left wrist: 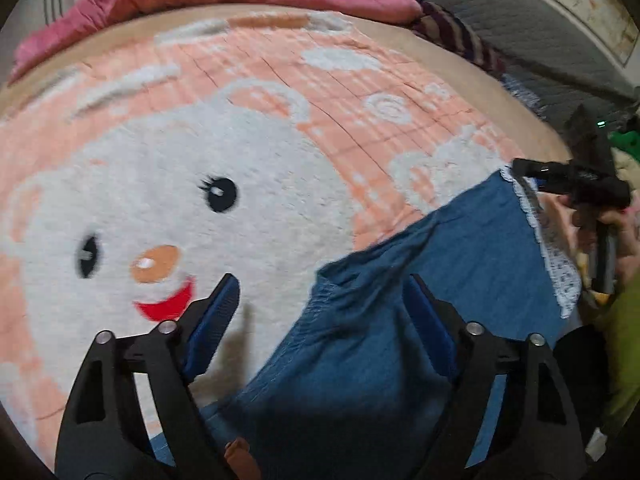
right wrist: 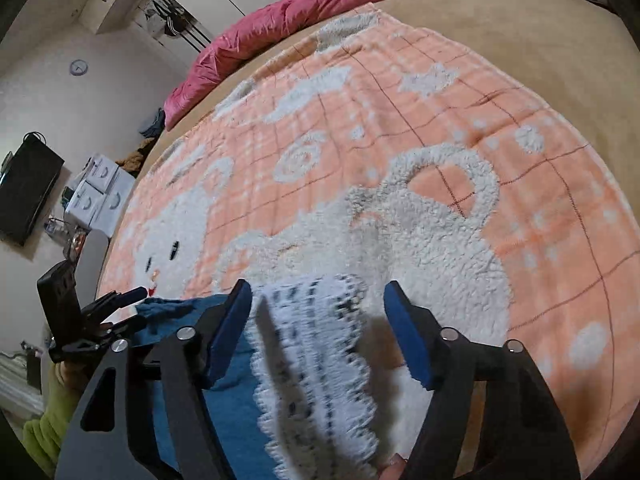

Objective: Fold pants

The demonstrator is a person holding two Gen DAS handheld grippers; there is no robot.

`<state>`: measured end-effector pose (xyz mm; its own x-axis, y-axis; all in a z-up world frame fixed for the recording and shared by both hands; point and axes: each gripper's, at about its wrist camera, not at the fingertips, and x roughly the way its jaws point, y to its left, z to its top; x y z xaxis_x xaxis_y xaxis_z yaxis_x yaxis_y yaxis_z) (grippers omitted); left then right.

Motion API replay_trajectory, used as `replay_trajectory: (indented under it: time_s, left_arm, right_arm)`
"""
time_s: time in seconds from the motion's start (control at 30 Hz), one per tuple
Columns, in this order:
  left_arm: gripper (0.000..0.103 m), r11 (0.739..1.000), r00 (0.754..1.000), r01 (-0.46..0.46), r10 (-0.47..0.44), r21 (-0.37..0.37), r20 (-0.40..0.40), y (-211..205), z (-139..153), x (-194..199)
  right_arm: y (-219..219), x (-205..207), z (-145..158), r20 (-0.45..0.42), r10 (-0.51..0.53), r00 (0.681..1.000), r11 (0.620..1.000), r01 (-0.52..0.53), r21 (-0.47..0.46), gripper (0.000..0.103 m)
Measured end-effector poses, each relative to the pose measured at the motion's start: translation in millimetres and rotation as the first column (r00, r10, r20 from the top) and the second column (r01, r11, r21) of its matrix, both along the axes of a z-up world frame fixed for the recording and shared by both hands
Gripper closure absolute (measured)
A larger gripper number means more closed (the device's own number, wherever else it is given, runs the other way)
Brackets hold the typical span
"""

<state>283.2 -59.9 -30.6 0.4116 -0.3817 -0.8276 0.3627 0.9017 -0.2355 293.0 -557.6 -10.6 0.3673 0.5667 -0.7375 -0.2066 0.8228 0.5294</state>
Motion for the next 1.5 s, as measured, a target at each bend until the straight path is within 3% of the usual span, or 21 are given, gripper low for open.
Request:
replay_trajectory:
  time_s: [0.1, 0.2, 0.27, 0.5, 0.67, 0.77, 0.83, 0.93, 1.0, 1.1, 1.2, 1.3, 1.5]
  left_arm:
    - [0.031, 1.000, 0.999, -0.003, 0.003, 0.011, -0.044, -1.5, -13.9, 1.7]
    - [0.031, 1.000, 0.999, -0.001, 0.000, -0.020, -0.053, 0.3, -18.2, 2.6]
    - [0.031, 0.997, 0.998, -0.013, 0.009, -0.072, -0.062, 5.2, -18.4, 3.5]
    - [0.031, 0.991, 0.997, 0.019, -0.029, -0.134, -0.076, 1.7, -14.9, -0.1]
    - [0.032, 0.992, 0.996, 0.022, -0.032, -0.122, -0.082, -1.9, -18.9, 1.8]
    - [0.051, 0.995, 0.996, -0.001, -0.008, -0.098, -0.085, -0.2, -20.6, 5.5]
    - [0.078, 0.998, 0.997, -0.004, -0.002, -0.065, -0.079, 0.2, -21.6, 7.6]
    - [0.096, 0.997, 0.996, 0.027, -0.033, -0.075, -0.082, -3.3, -19.7, 6.8]
    - [0.096, 0.999, 0.997, 0.044, -0.046, -0.027, -0.054, -10.9, -16.2, 3.7]
    - [0.097, 0.999, 0.999, 0.041, -0.041, -0.023, -0.011, -13.5, -6.0, 1.0]
    - [0.097, 0.999, 0.996, 0.044, -0.044, 0.006, 0.074, -16.1, 12.0, -2.9]
    - [0.097, 0.999, 0.994, 0.029, -0.032, 0.022, 0.109, -18.0, 15.7, 2.2]
    - [0.097, 0.999, 0.999, -0.008, 0.006, 0.054, 0.047, -18.5, -19.7, 21.5]
  right_arm:
    - [3.0, 10.5, -15.8, -0.043, 0.001, 0.999, 1.000, 0.000, 0.012, 0.044]
    - [13.3, 6.5, -11.3, -0.017, 0.040, 0.999, 0.999, -0.040, 0.024, 0.060]
    - [24.1, -2.5, -2.6, 0.037, 0.086, 0.996, 0.996, -0.085, -0.022, 0.072]
    - [46.5, -37.0, 29.5, 0.203, 0.219, 0.954, 0.971, -0.193, -0.142, 0.075]
    - [65.0, -59.5, 45.6, 0.309, 0.300, 0.903, 0.930, -0.204, -0.307, 0.077]
    - [65.9, -59.4, 40.8, 0.297, 0.278, 0.914, 0.915, -0.157, -0.372, 0.079]
    - [66.2, -57.0, 35.6, 0.275, 0.259, 0.926, 0.910, -0.139, -0.390, 0.079]
    - [71.3, -52.0, 25.0, 0.244, 0.243, 0.939, 0.883, -0.110, -0.457, 0.080]
    - [76.8, -51.7, 22.9, 0.253, 0.239, 0.937, 0.858, -0.082, -0.507, 0.081]
    - [85.7, -55.2, 33.5, 0.331, 0.240, 0.913, 0.816, -0.005, -0.579, 0.083]
    - [89.2, -52.6, 45.8, 0.398, 0.236, 0.887, 0.805, 0.051, -0.592, 0.084]
    - [90.6, -33.6, 42.1, 0.378, 0.233, 0.896, 0.793, 0.051, -0.607, 0.083]
    - [97.4, 5.0, 9.3, 0.252, 0.234, 0.939, 0.788, -0.032, -0.615, 0.081]
